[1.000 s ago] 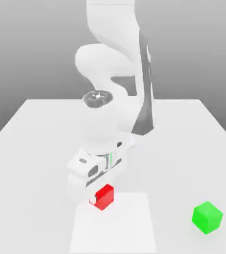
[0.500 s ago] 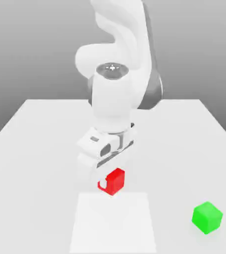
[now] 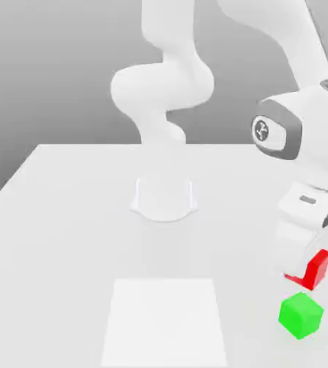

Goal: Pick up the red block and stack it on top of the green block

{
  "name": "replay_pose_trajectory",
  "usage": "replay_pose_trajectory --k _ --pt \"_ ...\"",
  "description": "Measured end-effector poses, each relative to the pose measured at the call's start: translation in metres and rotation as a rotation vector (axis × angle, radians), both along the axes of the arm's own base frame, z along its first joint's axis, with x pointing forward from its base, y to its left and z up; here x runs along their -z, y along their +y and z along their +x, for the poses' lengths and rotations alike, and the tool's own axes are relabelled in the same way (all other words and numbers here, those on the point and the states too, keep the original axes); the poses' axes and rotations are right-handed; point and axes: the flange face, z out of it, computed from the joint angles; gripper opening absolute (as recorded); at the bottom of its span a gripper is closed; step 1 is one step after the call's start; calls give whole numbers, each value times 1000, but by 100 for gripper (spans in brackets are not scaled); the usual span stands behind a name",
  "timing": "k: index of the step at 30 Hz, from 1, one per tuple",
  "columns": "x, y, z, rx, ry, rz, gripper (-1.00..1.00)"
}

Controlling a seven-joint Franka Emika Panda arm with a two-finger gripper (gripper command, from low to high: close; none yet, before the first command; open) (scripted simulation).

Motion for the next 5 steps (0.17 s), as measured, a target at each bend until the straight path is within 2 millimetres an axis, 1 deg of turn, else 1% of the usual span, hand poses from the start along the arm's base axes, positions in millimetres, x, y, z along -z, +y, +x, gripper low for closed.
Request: replay_pose_trajectory --k 1,2,5 --pt "13 0 0 0 0 1 -100" --pt "23 1 -1 1 0 1 100" --pt "23 1 -1 1 0 1 100"
